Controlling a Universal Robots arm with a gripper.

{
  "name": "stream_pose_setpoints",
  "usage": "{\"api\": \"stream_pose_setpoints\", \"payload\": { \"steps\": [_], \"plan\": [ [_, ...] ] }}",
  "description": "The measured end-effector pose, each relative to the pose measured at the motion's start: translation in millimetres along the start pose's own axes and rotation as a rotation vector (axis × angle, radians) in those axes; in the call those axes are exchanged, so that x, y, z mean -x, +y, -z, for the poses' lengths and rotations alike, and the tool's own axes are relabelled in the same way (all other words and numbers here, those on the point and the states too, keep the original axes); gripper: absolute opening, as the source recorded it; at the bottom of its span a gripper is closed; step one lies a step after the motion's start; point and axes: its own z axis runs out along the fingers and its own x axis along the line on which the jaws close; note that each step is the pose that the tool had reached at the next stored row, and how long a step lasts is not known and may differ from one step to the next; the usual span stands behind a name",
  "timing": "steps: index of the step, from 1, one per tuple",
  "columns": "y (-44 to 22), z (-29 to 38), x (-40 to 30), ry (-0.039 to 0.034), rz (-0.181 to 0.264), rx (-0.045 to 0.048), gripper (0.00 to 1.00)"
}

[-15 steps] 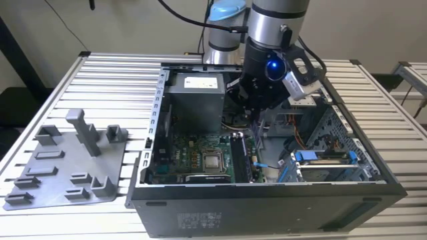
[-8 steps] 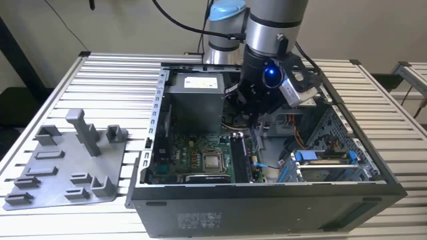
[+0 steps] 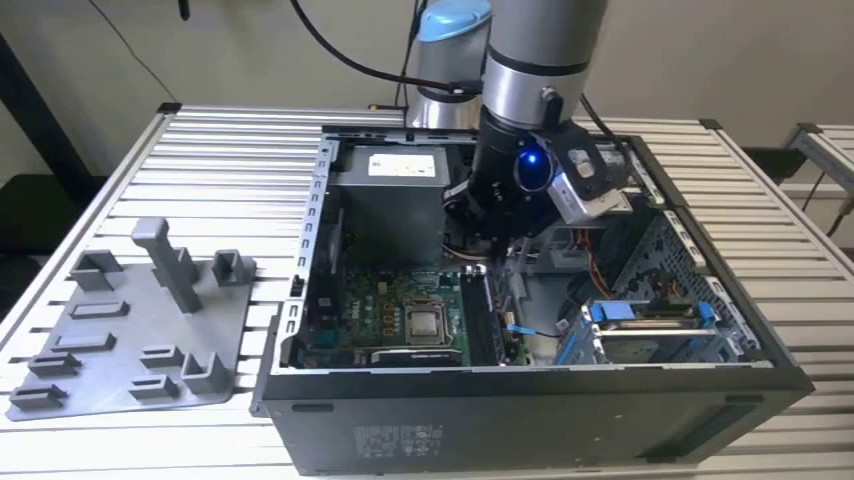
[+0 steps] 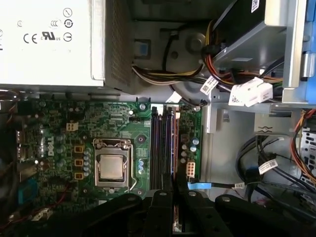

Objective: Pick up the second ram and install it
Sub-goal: 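Insert the second ram into the second slot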

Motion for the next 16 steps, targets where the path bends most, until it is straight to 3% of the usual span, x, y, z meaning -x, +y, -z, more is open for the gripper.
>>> {"api": "stream_pose_setpoints", "payload": {
  "steps": [6, 13, 16],
  "plan": [
    [-2.0, -7.5, -1.0, 0.0012, 0.0, -0.004, 0.14],
    [-6.9, -17.9, -13.6, 0.0013, 0.0, -0.0035, 0.14],
    [-8.3, -23.4, -15.6, 0.0013, 0.0, -0.0036, 0.14]
  ]
}}
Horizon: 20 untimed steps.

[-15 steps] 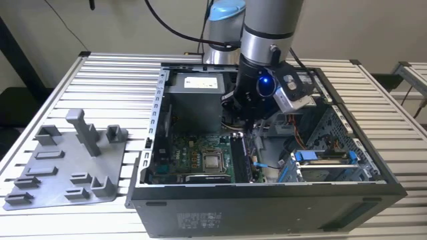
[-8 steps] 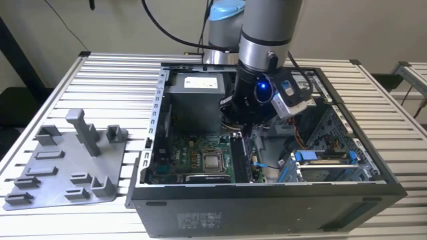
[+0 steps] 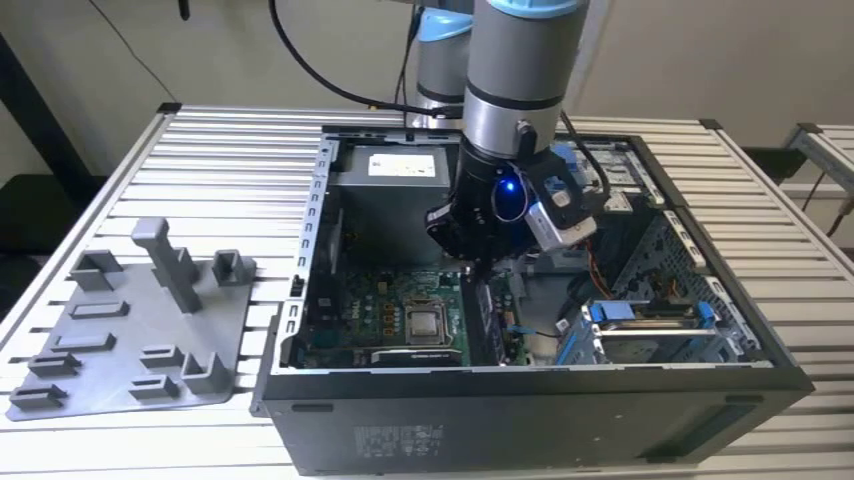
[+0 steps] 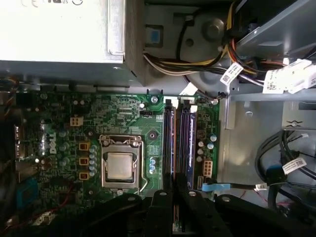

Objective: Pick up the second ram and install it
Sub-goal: 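Insert the second ram into the second slot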

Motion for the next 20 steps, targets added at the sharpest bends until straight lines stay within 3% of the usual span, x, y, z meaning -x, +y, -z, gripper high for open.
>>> {"api": "stream_pose_setpoints", "payload": {
  "steps": [11, 16, 20],
  "plan": [
    [-3.5, -19.8, -0.4, -0.0013, -0.011, 0.0016, 0.14],
    [-3.2, -28.3, -0.3, 0.0002, -0.06, 0.0006, 0.14],
    [-3.2, -30.2, -0.4, 0.0009, -0.083, -0.0003, 0.14]
  ]
}}
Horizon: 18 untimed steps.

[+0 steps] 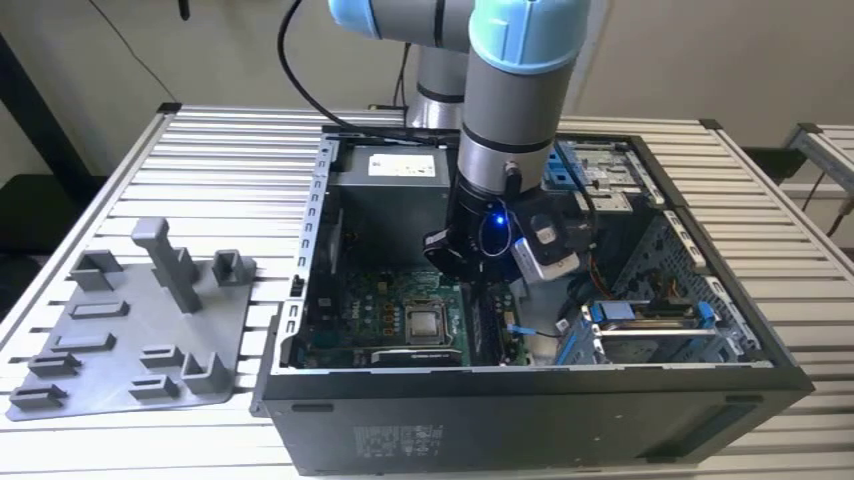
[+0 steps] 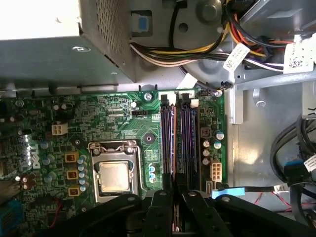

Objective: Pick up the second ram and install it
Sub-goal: 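Insert the second ram into the second slot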

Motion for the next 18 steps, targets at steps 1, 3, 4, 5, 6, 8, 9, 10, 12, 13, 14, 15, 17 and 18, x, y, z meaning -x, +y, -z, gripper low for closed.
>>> {"api": "stream_pose_setpoints", "payload": {
  "steps": [1, 3, 4, 5, 6, 8, 9, 10, 12, 13, 14, 15, 17, 18],
  "plan": [
    [0.0, 0.0, 0.0, 0.0, 0.0, 0.0, 0.14],
    [0.1, -1.1, 0.0, -0.0001, 0.0, 0.0004, 0.14],
    [0.1, -2.2, 0.0, -0.0001, 0.0, 0.0002, 0.14],
    [0.1, -2.9, 0.0, 0.0, 0.0, 0.0, 0.14],
    [0.1, -3.6, -0.1, 0.0, 0.0, 0.0, 0.14],
    [0.1, -5.0, -0.1, 0.0, 0.0, -0.0001, 0.14],
    [-0.2, -5.1, -0.1, 0.0, 0.0, -0.0002, 0.14],
    [-0.8, -5.4, -0.1, 0.0, 0.0, -0.0002, 0.14],
    [-1.0, -7.2, -0.1, -0.0001, 0.0, 0.0002, 0.14],
    [-1.0, -8.5, -0.2, -0.0001, 0.0, 0.0001, 0.14],
    [-1.0, -9.9, -0.2, 0.0, 0.0, 0.0, 0.14],
    [-1.0, -10.9, -0.2, 0.0, 0.0, 0.0, 0.14],
    [-1.0, -11.8, -0.2, 0.0, 0.0, -0.0003, 0.14],
    [-1.0, -12.1, -0.2, 0.0, 0.0, -0.0002, 0.14]
  ]
}}
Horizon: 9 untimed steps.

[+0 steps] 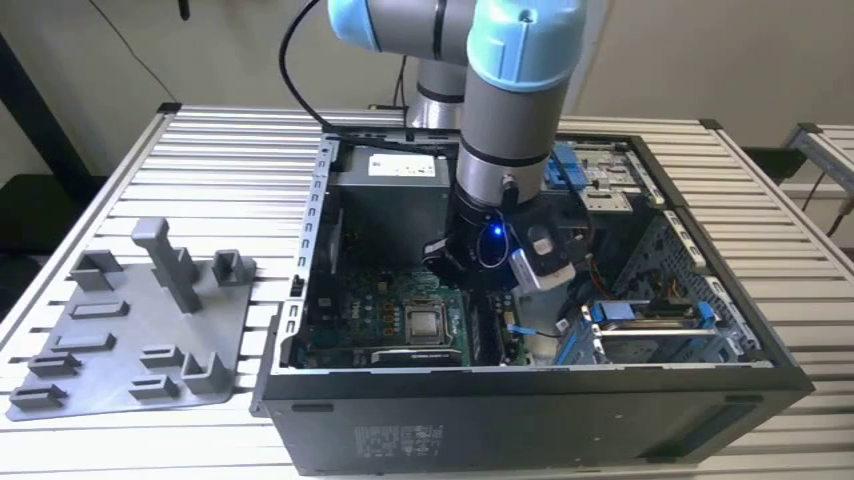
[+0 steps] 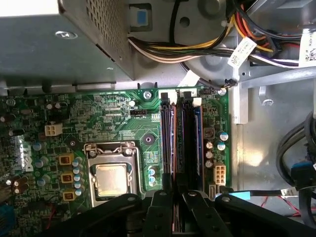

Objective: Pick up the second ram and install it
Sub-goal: 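Insert the second ram into the second slot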

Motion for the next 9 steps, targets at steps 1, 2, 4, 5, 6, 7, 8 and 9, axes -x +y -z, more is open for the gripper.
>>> {"api": "stream_pose_setpoints", "payload": {
  "steps": [1, 2, 4, 5, 6, 7, 8, 9],
  "plan": [
    [0.0, -0.1, 0.0, 0.0001, 0.0, -0.0001, 0.14],
    [0.0, -0.2, 0.0, 0.0, 0.0, -0.0001, 0.14],
    [0.1, -0.8, 0.0, 0.0, 0.0, 0.0002, 0.14],
    [0.0, -0.8, 0.1, 0.0, 0.0, 0.0002, 0.14],
    [-0.3, -0.9, 0.1, 0.0, 0.0, 0.0001, 0.14],
    [-0.6, -1.5, 0.1, -0.0001, 0.0, 0.0002, 0.14],
    [-1.2, -1.8, 0.2, -0.0001, 0.0, 0.0003, 0.14],
    [-1.7, -1.9, 0.2, -0.0001, 0.0, 0.0002, 0.14]
  ]
}}
